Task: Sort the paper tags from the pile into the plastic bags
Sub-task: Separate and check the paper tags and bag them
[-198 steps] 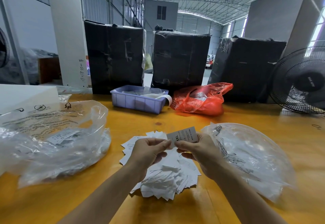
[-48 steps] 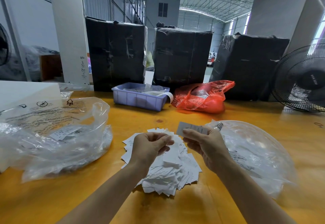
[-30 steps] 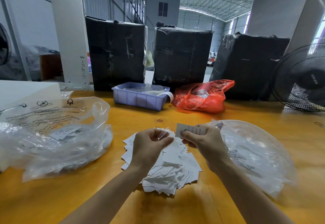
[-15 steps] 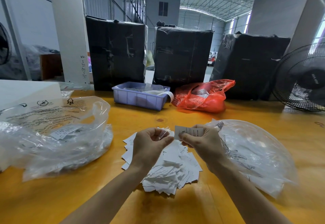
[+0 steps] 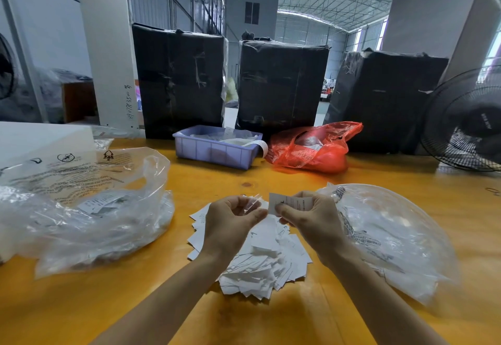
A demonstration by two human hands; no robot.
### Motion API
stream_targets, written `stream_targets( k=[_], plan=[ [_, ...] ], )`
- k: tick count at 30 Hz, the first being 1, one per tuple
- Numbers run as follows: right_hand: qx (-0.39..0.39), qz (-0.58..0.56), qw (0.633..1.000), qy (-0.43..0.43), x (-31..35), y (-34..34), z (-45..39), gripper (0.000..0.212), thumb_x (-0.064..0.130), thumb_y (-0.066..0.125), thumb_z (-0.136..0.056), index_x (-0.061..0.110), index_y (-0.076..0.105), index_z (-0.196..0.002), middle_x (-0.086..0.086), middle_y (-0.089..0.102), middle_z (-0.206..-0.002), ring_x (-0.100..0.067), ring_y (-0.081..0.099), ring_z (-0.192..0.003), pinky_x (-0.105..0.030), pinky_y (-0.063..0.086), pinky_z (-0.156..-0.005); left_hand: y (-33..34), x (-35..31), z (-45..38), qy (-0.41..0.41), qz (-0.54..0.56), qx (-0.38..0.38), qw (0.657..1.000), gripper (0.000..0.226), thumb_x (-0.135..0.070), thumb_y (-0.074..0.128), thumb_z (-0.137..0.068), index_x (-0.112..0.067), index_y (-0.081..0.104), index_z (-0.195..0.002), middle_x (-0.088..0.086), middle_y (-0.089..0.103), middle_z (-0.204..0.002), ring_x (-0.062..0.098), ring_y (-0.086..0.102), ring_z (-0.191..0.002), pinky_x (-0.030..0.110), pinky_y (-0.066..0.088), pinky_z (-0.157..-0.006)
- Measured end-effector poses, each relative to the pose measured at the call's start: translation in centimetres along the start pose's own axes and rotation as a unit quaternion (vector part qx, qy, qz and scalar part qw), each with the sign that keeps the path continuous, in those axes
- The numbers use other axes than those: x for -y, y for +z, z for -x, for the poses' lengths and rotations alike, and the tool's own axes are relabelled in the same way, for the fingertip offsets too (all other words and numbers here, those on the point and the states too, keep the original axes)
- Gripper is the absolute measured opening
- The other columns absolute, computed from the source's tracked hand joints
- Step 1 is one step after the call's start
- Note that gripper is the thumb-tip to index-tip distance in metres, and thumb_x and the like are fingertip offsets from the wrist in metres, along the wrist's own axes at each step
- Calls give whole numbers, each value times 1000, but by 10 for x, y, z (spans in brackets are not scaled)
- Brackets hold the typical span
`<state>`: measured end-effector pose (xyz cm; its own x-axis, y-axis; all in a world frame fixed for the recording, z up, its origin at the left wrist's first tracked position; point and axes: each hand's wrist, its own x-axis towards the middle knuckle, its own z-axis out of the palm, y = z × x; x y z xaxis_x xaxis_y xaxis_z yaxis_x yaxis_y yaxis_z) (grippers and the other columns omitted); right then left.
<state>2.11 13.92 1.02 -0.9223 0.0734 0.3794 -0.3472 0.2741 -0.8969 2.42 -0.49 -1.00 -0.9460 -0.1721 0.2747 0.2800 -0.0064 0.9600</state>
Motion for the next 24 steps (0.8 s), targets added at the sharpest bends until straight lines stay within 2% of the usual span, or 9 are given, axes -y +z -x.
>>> stream_targets(
  k=[4, 7, 11, 14, 19, 22, 24],
  plan=[
    [-18, 5, 1000, -10, -1, -1, -1, 20, 0, 72, -76, 9, 61, -63, -15, 65, -62, -38, 64, -65, -49, 52, -63, -1, -5, 2, -4, 27, 20, 999, 13, -4, 75, -76, -14, 67, -77, 2, 73, -70, 5, 68, -61, 12, 49, -54],
    [-23, 1, 1000, -12, -2, -1, -2, 17, 0, 72, -77, 8, 62, -65, -12, 65, -61, -29, 64, -61, -45, 52, -63, 0, -6, 3, -9, 39, 34, 999, 10, -3, 71, -79, -12, 67, -80, 7, 73, -75, 5, 67, -60, 11, 48, -53],
    [-23, 2, 1000, -19, -1, -1, -3, 16, 0, 72, -77, 7, 62, -66, -12, 65, -61, -23, 62, -58, -44, 52, -62, 0, -6, 4, -19, 51, 37, 998, 9, -3, 71, -79, -10, 67, -83, 9, 74, -78, 7, 69, -62, 13, 49, -55],
    [-26, 11, 999, -30, -1, -1, -2, 16, 1, 72, -77, 8, 63, -67, -16, 66, -65, -30, 63, -61, -49, 53, -62, 0, -6, 4, -23, 51, 42, 998, 12, -3, 71, -79, -14, 67, -79, 6, 74, -74, 10, 70, -65, 14, 51, -57],
    [-37, 18, 998, -54, -2, -2, -2, 12, 3, 73, -78, 2, 64, -71, -24, 66, -68, -44, 62, -66, -52, 50, -60, 0, -6, 3, -40, 49, 64, 996, 7, -7, 70, -81, -13, 68, -83, 5, 75, -74, 13, 71, -68, 18, 55, -61],
    [-33, 16, 998, -59, -3, -2, -2, 13, 5, 73, -78, 0, 63, -72, -28, 64, -69, -42, 60, -63, -52, 48, -58, 0, -5, 3, -60, 48, 83, 994, 4, -9, 68, -83, -10, 68, -87, 7, 75, -76, 15, 71, -68, 26, 56, -70],
    [-31, 18, 997, -62, -3, -2, -2, 13, 6, 73, -79, 1, 63, -72, -27, 64, -69, -41, 59, -62, -51, 48, -57, -1, -5, 2, -73, 52, 93, 992, 6, -9, 68, -84, -8, 68, -89, 8, 75, -77, 14, 70, -67, 25, 56, -70]
  ],
)
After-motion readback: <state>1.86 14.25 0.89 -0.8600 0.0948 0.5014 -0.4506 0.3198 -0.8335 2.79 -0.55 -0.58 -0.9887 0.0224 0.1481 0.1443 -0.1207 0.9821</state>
